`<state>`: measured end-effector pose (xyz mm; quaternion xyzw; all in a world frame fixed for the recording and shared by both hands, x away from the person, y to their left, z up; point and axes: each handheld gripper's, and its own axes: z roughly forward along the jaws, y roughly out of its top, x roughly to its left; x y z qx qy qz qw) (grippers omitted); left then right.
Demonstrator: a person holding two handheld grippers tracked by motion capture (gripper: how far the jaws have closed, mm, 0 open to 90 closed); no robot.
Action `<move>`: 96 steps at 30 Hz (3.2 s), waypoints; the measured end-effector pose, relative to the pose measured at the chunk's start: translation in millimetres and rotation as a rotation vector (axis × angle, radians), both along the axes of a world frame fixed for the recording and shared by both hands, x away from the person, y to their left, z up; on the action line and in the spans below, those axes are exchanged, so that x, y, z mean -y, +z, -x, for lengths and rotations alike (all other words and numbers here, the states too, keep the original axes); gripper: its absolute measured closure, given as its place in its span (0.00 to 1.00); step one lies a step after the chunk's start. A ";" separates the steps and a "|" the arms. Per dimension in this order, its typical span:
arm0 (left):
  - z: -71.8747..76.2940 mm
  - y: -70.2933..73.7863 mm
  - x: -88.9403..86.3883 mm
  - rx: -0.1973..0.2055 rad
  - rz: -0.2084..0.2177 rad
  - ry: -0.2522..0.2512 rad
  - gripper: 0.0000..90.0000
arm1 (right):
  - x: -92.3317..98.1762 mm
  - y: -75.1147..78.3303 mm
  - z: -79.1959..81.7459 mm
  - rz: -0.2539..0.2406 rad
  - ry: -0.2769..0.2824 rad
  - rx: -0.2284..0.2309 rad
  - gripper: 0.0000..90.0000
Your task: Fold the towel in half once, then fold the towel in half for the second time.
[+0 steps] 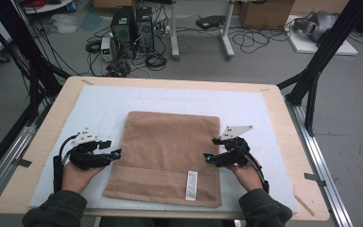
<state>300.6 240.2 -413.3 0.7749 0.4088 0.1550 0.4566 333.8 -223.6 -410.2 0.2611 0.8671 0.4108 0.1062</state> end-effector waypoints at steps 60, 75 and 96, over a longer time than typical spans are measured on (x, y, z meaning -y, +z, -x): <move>-127.3 29.3 5.2 0.036 0.123 0.061 0.98 | 26.5 23.0 -102.7 -0.038 -0.085 -0.031 0.89; 14.8 -6.9 -7.6 0.027 0.043 -0.100 0.98 | 28.7 1.5 11.8 -0.010 0.066 -0.090 0.90; -4.4 -18.9 3.4 -0.099 -0.064 -0.122 0.77 | 1.4 5.2 -3.2 0.026 0.122 -0.064 0.75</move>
